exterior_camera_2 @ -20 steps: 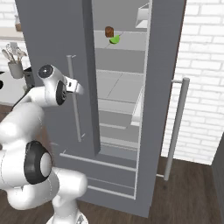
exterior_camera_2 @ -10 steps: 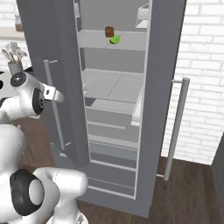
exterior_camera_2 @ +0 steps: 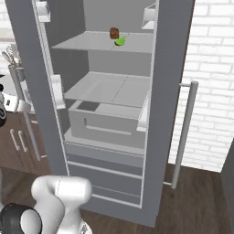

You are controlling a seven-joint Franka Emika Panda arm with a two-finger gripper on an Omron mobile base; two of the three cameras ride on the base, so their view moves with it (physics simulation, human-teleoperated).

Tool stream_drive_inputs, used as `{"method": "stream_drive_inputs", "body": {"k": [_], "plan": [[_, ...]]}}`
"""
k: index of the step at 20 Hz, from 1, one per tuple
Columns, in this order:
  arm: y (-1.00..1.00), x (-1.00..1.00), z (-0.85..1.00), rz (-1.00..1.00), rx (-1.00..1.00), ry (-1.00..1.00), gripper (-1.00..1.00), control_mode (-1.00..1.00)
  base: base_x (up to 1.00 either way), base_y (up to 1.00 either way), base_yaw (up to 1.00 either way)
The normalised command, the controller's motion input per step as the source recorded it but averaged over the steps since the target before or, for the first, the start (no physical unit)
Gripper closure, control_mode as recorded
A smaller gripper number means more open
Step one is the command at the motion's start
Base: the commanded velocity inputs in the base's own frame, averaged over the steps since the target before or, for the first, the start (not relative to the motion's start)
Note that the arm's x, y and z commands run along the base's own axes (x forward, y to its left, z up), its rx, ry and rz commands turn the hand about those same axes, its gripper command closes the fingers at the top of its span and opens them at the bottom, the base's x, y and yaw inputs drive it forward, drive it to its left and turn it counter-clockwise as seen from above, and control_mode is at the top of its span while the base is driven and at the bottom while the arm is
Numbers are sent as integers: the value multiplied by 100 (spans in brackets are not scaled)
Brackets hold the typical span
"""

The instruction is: Grab a lemon wedge from the fridge and one ice cube from the ice bowl, and put them in the glass of lemonade.

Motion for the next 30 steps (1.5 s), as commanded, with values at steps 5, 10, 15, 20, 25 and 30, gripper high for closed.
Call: {"method": "stream_drive_inputs", "body": {"k": [5, 10, 15, 20, 25, 30], "plan": [[4, -99, 100, 7, 1, -2, -100, -100, 0, 0, 0], [-41, -100, 100, 1, 9, -5, -100, -100, 0, 0, 0], [-79, -76, 94, 4, 14, 0, -100, -100, 0, 0, 0], [-100, -17, 26, 12, 35, 1, -100, -100, 0, 0, 0], [-79, 84, 0, 32, 34, 13, -100, -100, 0, 0, 0], [-4, 100, 1, 30, 29, 30, -100, -100, 0, 0, 0]]}}
